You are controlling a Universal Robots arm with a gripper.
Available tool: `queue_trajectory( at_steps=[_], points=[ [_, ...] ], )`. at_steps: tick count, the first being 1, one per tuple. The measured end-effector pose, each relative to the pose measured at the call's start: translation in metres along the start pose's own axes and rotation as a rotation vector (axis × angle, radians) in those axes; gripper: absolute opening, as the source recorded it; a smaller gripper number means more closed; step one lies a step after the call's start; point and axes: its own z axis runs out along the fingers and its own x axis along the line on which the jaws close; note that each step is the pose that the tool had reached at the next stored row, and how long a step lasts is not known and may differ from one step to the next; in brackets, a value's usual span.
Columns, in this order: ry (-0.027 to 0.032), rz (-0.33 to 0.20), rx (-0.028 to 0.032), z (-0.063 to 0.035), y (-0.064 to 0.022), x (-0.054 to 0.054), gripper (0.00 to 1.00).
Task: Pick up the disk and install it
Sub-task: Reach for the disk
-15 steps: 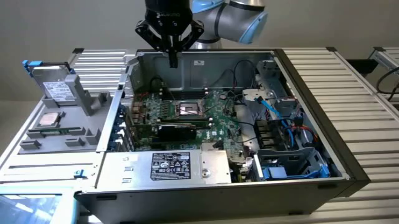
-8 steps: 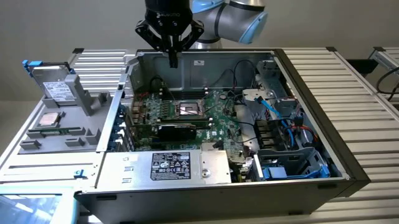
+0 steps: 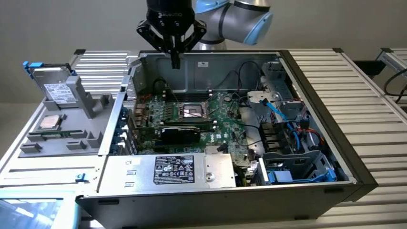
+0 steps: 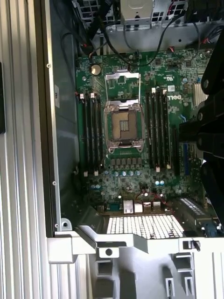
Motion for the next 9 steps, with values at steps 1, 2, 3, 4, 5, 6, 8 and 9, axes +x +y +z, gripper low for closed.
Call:
queue_trajectory(
  at_steps=[1,2,3,4,5,6,8,9],
  points=[
    [-0.0001,0.0,0.0008,0.0001,0.0017,0.002,0.12],
    [-0.0003,0.0,0.0017,0.0001,0.0035,0.005,0.12],
    [-0.0004,0.0,0.0026,0.0002,0.0053,0.007,0.12],
    [-0.0005,0.0,0.0036,0.0002,0.0071,0.01,0.12],
    [-0.0006,0.0,0.0044,0.0002,0.0089,0.012,0.12],
    [-0.0006,0.0,0.005,0.0003,0.0109,0.015,0.12],
    [-0.0008,0.0,0.0057,0.0004,0.0149,0.021,0.12],
    [-0.0008,0.0,0.006,0.0004,0.0169,0.024,0.12]
  ],
)
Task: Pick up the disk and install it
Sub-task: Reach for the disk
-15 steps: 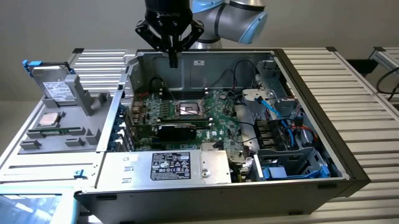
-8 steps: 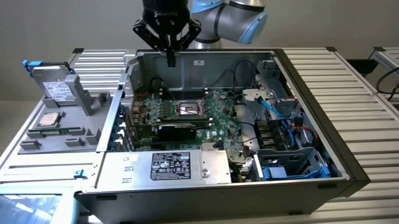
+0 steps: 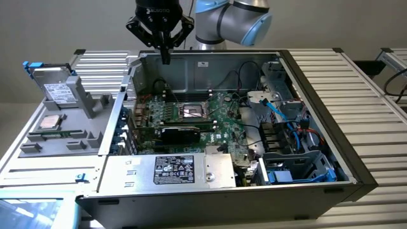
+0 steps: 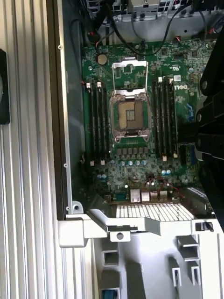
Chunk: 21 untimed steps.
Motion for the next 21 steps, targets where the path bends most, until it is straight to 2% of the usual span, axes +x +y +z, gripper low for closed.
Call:
queue_trajectory(
  at_steps=[9,21],
  points=[
    [0.0,0.0,0.0007,0.0006,0.0153,0.033,0.12],
    [-0.0001,0.0,0.0006,0.0032,0.027,0.088,0.12]
  ],
)
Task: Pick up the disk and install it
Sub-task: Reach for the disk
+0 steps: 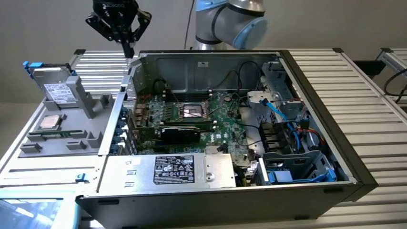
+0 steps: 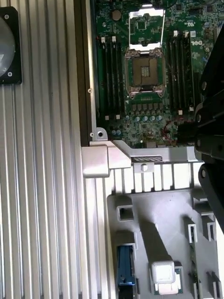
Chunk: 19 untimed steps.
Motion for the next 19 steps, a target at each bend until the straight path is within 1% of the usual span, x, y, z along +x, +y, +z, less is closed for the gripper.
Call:
queue_trajectory(
  at_steps=[2,10,19],
  points=[
    [0.0001,0.0,0.0,0.0004,0.0019,0.009,0.12],
    [0.0002,-0.001,0.0001,0.0026,0.0139,0.045,0.12],
    [0.0003,-0.006,-0.0001,0.0038,0.0187,0.082,0.12]
  ],
)
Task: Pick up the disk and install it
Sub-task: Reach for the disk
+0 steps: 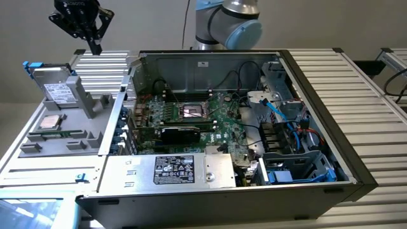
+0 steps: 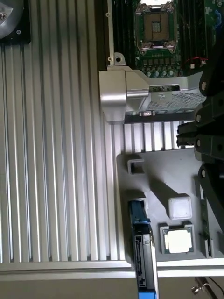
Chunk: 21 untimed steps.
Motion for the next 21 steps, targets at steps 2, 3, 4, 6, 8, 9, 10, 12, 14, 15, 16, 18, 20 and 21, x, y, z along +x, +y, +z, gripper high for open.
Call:
queue_trajectory(
  at_steps=[2,3,4,6,8,9,10,12,14,15,16,18,20,21],
  points=[
    [0.0001,-0.001,0.0,0.0002,0.0005,0.008,0.12],
    [0.0001,-0.002,0.0,0.0002,0.0005,0.012,0.12],
    [0.0001,-0.002,0.0,0.0002,0.0006,0.016,0.12],
    [0.0002,-0.002,0.0,0.0002,0.0006,0.025,0.12],
    [0.0001,-0.003,0.0,0.0002,0.0005,0.035,0.12],
    [0.0001,-0.003,0.0,0.0003,0.0004,0.039,0.12],
    [0.0001,-0.004,-0.0001,0.0003,0.0002,0.043,0.12],
    [0.0002,-0.005,-0.0001,0.0005,-0.0002,0.052,0.12],
    [0.0002,-0.006,-0.0001,0.0011,-0.0005,0.061,0.12],
    [0.0003,-0.007,-0.0001,0.0013,-0.0005,0.065,0.12],
    [0.0003,-0.008,-0.0001,0.0017,-0.0003,0.069,0.12],
    [0.0004,-0.009,-0.0002,0.0024,0.0002,0.078,0.12],
    [0.0004,-0.01,-0.0002,0.0031,0.0009,0.086,0.12],
    [0.0004,-0.01,-0.0002,0.0035,0.0013,0.09,0.12]
  ],
)
